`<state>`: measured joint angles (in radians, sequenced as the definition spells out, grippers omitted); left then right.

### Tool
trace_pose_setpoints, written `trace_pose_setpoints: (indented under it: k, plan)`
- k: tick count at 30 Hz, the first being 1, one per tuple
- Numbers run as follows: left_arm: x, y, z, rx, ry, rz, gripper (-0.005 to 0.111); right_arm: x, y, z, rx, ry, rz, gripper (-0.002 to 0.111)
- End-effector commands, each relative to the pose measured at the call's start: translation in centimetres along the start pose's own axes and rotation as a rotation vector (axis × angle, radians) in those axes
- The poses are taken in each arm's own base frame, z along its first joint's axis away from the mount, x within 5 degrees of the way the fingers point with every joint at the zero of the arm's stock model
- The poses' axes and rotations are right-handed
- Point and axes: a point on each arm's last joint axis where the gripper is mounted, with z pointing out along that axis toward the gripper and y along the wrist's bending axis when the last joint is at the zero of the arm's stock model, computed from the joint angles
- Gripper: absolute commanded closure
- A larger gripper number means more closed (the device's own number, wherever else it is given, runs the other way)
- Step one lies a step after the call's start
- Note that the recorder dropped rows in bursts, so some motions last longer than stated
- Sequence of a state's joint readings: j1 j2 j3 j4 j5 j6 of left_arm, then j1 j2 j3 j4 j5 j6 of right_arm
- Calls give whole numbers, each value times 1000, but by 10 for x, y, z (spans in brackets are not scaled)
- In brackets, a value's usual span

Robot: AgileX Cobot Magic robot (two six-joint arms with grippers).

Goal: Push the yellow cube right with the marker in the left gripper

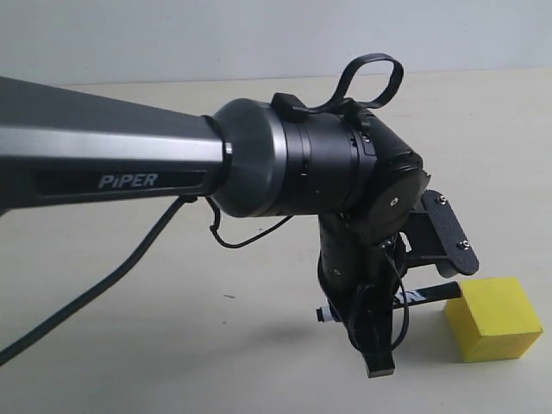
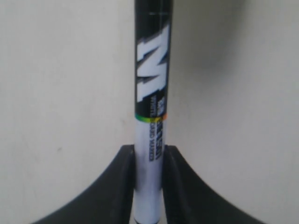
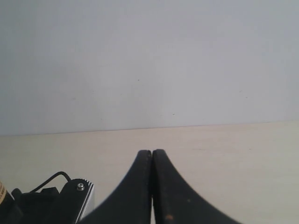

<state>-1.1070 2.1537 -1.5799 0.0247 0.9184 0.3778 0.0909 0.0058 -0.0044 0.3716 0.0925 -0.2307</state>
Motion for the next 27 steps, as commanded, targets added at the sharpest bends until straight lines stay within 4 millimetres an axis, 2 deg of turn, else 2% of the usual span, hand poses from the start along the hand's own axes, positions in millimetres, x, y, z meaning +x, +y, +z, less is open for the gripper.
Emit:
trace_pose_setpoints:
  k: [1, 7, 14, 27]
  plan:
    - [-9, 1, 1, 9, -30, -6, 107, 1, -1, 0, 5, -7, -7, 108]
    - [-16, 3, -2, 12, -45, -11, 107, 1, -1, 0, 5, -7, -7, 108]
    - [-7, 7, -3, 15, 27, -10, 107, 1, -1, 0, 5, -7, -7, 108]
    - [-6, 14, -26, -52, -5, -56, 107, 1, -1, 0, 5, -7, -7, 108]
